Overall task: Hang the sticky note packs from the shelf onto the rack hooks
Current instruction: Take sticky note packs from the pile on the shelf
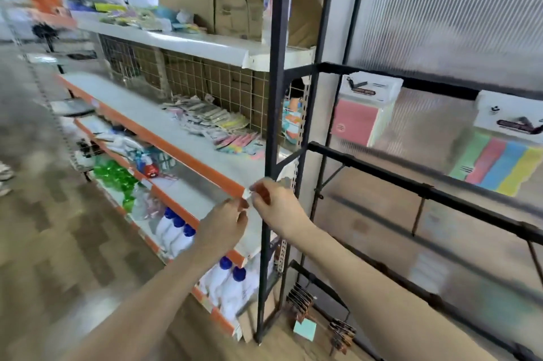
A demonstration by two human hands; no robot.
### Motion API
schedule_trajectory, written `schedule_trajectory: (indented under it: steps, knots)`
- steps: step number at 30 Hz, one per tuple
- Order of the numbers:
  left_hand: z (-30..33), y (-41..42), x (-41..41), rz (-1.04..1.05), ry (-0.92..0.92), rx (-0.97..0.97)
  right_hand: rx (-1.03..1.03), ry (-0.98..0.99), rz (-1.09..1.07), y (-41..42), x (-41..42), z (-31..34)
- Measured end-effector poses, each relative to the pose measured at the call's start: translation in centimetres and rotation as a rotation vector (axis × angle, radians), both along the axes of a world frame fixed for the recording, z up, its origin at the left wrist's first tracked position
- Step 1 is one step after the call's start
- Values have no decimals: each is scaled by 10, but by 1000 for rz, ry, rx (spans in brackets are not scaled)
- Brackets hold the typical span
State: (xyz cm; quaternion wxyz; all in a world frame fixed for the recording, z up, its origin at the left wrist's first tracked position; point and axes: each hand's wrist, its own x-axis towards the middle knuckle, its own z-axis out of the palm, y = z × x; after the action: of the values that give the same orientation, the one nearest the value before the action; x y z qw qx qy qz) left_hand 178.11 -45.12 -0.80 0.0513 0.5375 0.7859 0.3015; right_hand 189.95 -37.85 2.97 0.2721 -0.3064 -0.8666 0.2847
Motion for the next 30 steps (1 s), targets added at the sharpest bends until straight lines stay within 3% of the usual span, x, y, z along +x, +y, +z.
schedule_trajectory:
  steps: [6, 20, 25, 30]
  knots:
    - [-15, 33, -90, 90, -6, -77, -74, -111, 37, 33, -100, -24]
    - [-29, 146, -232, 124, 25, -229, -188, -267, -175, 127, -256, -57]
    - [-40, 189, -275, 51, 99, -228, -125, -346, -233, 155, -297, -59]
    - [-49, 233, -331, -109, 285, -227, 80, -457, -317, 188, -341, -64]
